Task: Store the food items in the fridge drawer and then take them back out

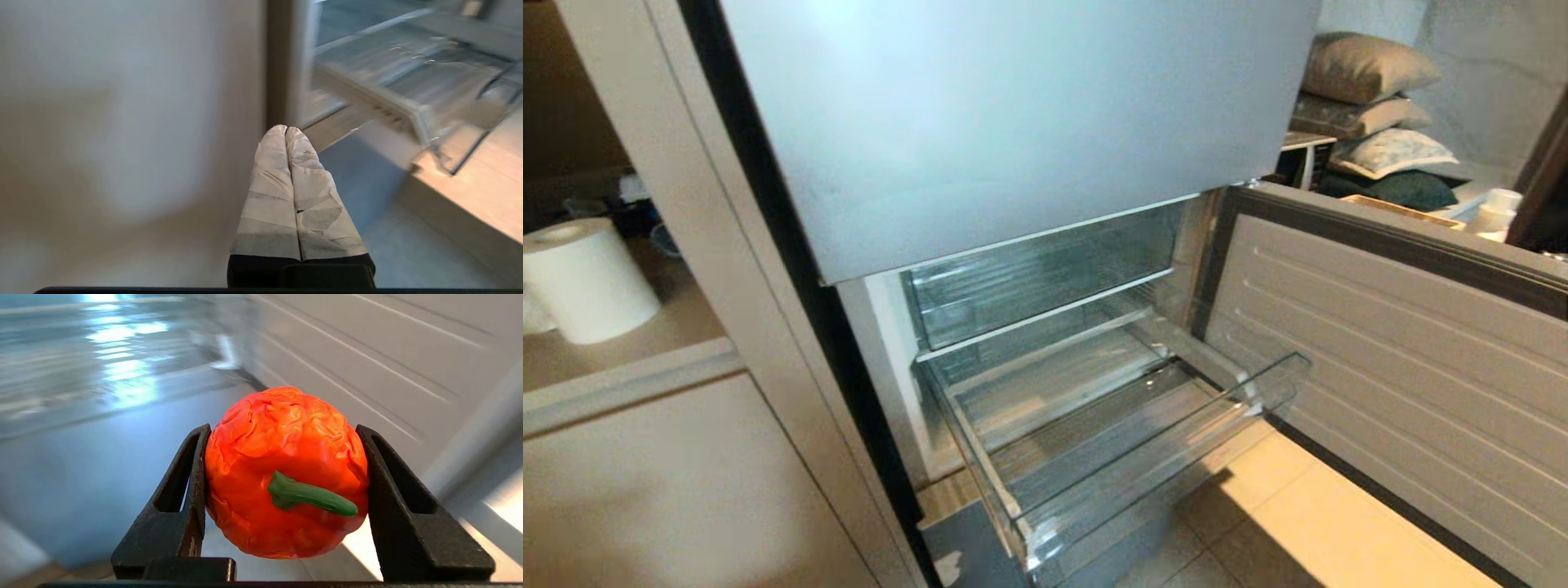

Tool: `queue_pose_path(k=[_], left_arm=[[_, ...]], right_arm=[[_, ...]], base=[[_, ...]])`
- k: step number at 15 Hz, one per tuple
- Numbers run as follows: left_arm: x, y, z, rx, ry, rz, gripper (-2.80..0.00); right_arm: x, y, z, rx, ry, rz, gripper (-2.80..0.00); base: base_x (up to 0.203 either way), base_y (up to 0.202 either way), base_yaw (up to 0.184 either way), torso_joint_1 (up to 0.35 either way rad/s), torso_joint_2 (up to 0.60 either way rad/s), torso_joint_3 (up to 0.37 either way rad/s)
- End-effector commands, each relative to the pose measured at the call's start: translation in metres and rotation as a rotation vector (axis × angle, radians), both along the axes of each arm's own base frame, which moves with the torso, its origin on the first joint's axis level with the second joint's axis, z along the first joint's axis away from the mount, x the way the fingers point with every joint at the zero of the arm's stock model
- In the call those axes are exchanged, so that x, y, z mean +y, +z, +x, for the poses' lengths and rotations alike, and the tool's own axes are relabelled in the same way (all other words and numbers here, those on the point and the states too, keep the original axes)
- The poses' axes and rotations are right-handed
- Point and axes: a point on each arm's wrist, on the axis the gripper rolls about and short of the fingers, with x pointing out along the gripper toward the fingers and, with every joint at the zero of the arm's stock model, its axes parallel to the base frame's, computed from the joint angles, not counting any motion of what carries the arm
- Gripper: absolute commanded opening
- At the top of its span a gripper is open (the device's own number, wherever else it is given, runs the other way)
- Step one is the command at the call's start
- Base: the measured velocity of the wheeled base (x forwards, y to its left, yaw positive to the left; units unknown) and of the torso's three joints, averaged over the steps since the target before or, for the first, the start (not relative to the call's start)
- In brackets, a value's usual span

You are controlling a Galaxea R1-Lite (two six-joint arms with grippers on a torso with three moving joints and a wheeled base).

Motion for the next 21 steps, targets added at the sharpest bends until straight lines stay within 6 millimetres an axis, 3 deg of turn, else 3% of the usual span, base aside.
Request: queue_pose_path(k=[1, 9, 11, 13, 15, 18, 21], left_arm=[[0.0, 0.0, 0.0, 0.002, 0.001, 0.0, -2.8], [0.0, 0.0, 0.0, 0.002, 0.001, 0.0, -2.8], [0.0, 0.0, 0.0, 0.002, 0.001, 0.0, -2.8], [0.0, 0.0, 0.0, 0.002, -0.001, 0.0, -2.8], [0.0, 0.0, 0.0, 0.002, 0.0, 0.0, -2.8], [0.0, 0.0, 0.0, 0.002, 0.001, 0.0, -2.8], [0.0, 0.0, 0.0, 0.002, 0.001, 0.0, -2.8]], right_arm=[[0.0, 0.0, 0.0, 0.002, 0.0, -0.002, -2.8], [0.0, 0.001, 0.001, 0.009, -0.004, -0.001, -2.8], [-0.001, 0.019, 0.002, 0.013, -0.054, 0.045, -2.8], [-0.002, 0.054, 0.005, -0.003, -0.134, 0.141, -2.8], [-0.003, 0.075, 0.02, 0.05, -0.249, 0.185, -2.8], [-0.014, 0.098, 0.058, 0.121, -0.477, 0.24, -2.8], [-0.045, 0.111, 0.096, 0.088, -0.702, 0.274, -2.8]], base=[[0.003, 0.01, -0.182, 0.002, 0.0, -0.001], [-0.001, 0.006, -0.141, 0.001, 0.0, 0.001], [0.0, 0.0, 0.0, 0.0, 0.0, 0.0], [0.0, 0.0, 0.0, 0.0, 0.0, 0.0], [0.0, 0.0, 0.0, 0.0, 0.0, 0.0], [0.0, 0.0, 0.0, 0.0, 0.0, 0.0], [0.0, 0.0, 0.0, 0.0, 0.0, 0.0]])
